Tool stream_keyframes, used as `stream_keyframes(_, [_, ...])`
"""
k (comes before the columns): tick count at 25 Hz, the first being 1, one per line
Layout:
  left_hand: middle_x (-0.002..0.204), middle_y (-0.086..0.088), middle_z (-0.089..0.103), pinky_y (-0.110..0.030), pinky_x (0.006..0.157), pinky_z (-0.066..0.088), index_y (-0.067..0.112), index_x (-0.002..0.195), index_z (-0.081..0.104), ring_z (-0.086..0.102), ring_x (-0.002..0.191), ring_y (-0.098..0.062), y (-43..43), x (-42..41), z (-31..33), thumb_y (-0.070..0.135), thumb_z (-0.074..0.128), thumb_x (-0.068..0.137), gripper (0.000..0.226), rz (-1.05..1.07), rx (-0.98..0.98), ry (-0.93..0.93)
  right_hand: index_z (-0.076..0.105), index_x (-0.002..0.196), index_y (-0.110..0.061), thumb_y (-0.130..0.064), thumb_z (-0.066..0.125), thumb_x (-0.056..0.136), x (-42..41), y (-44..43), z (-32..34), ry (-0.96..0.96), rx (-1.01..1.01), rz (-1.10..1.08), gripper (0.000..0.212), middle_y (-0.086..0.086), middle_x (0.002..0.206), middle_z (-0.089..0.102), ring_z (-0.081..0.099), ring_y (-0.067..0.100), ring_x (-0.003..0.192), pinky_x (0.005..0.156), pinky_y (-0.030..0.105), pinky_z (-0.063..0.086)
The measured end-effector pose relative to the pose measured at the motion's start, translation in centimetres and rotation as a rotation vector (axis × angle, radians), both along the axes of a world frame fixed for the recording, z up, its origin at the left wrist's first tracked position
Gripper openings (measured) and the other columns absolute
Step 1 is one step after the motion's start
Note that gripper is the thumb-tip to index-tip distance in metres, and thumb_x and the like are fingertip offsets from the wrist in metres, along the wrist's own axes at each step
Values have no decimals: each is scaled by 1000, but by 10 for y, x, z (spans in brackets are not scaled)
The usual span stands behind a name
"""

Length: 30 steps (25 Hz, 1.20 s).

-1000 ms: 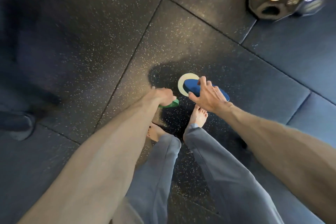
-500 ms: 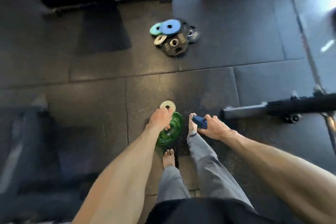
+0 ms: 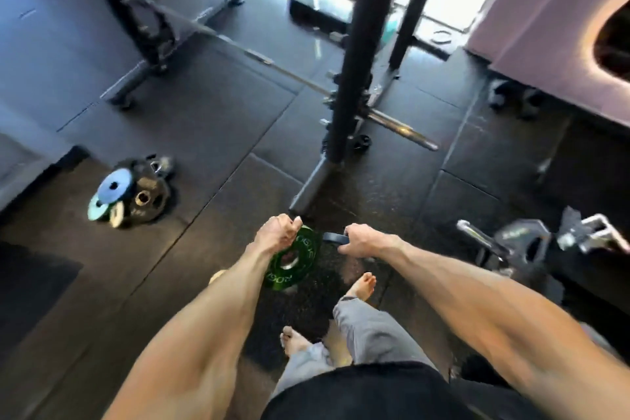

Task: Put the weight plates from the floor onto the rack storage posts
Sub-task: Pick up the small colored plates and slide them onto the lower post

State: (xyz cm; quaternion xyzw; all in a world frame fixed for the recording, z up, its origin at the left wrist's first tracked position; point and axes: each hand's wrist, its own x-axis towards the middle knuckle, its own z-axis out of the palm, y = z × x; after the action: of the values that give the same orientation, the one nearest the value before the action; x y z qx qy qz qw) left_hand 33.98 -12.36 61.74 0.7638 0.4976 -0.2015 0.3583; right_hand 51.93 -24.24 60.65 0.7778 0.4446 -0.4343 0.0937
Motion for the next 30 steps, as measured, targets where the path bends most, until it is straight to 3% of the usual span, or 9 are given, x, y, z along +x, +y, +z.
stream_keyframes(4, [126,-22,55,-42,98,42,12,152,35,56,118,-39,-13,97,2,31,29,107,49,-211,17,-25,66,110,-12,-35,63,83,71,-46,10,23,28,-184,35,11,110,70,67,28,98,75,29,49])
stream_keyframes(6, [116,-21,63,-41,93,45,6,122,61,60,110,-36,-21,141,8,57,35,100,60,-399,38,-34,65,111,-12,-36,62,84,110,-64,9,42,30,-257,36,9,109,70,67,27,97,77,32,51])
stream_keyframes(7, [114,-20,65,-41,92,46,7,106,63,61,108,-36,-25,162,10,68,37,94,67,-448,51,-43,63,112,-13,-37,62,84,128,-71,8,49,32,-281,37,9,109,69,66,26,96,79,33,52])
stream_keyframes(10, [114,-18,65,-43,90,46,11,104,55,62,110,-36,-39,220,16,81,38,84,74,-669,102,36,59,111,-16,-37,61,83,184,-84,7,70,41,-317,35,6,109,67,63,24,93,81,35,53])
stream_keyframes(14, [120,-16,66,-42,93,48,11,127,51,63,115,-33,-47,303,30,69,27,96,70,-833,233,28,58,100,-21,-33,62,83,262,-97,16,88,113,-363,21,6,107,66,63,24,94,80,34,52])
stream_keyframes(18, [126,-16,64,-43,93,50,14,149,29,62,116,-33,-48,377,38,62,31,99,70,-883,256,51,57,92,-25,-31,65,81,330,-102,30,106,213,-379,14,3,95,66,61,20,85,77,33,52])
stream_keyframes(22, [119,-12,68,-43,87,54,30,144,35,67,105,-33,-43,446,40,65,36,96,59,-1001,245,2,62,81,-23,-25,68,78,384,-95,38,175,236,-447,7,-4,69,69,67,18,65,65,31,57])
stream_keyframes(25, [108,-6,71,-41,78,58,41,130,43,71,87,-29,-30,492,38,57,42,93,40,-1021,200,1,65,80,-24,-24,69,75,420,-86,39,207,247,-492,6,-1,70,73,68,16,61,64,34,59])
stream_keyframes(30, [116,-4,67,-41,87,51,30,128,51,65,108,-29,2,572,28,55,53,92,44,-1100,95,13,70,89,-28,-32,72,74,494,-60,50,196,235,-551,16,-6,80,71,68,16,73,70,34,57])
